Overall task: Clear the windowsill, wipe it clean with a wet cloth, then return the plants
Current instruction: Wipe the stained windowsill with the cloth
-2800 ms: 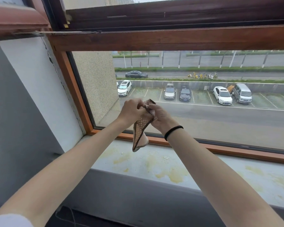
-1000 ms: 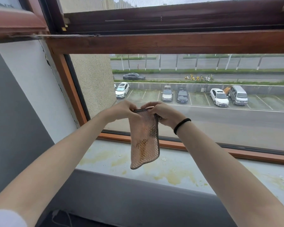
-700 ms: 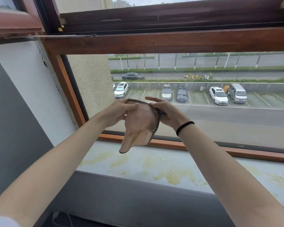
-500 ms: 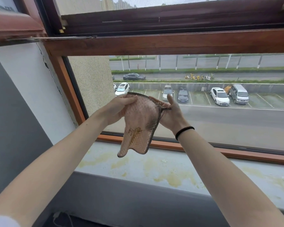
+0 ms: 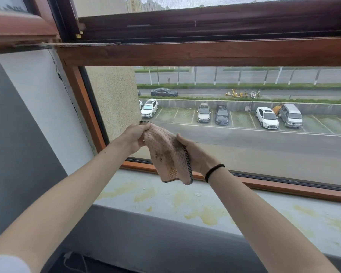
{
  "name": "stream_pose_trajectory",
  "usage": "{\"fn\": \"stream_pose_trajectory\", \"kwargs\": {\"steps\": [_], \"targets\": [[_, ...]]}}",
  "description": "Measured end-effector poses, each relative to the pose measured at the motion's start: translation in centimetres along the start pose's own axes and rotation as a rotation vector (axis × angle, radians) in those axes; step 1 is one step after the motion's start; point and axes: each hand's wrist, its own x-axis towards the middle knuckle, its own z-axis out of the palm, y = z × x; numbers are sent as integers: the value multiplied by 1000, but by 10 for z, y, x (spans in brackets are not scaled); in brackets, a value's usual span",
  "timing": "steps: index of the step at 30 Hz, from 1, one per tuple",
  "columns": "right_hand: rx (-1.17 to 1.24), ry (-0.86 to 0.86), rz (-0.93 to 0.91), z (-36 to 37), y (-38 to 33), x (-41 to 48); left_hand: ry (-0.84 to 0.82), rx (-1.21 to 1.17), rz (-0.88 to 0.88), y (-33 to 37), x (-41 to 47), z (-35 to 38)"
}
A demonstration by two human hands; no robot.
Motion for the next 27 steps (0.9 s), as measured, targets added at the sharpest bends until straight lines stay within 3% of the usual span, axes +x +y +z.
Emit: {"fn": "stream_pose_trajectory", "kwargs": {"steps": [6,11,16,22,27], "targets": [[-1,95,-128,-6,6,10,-15,152,78,4,2,-4],[-47,63,-127,-7,-2,7,-19,214,68,3,7,-11],[-68,32,-98,-4,-7,9,-35,-86,14,1,10,-11],[34,-177,-55,-10,14,4,-90,-334,9,16,7,-1],[-147,-73,-32,-16,18,6,20,-438,22,15,18,-11]]}}
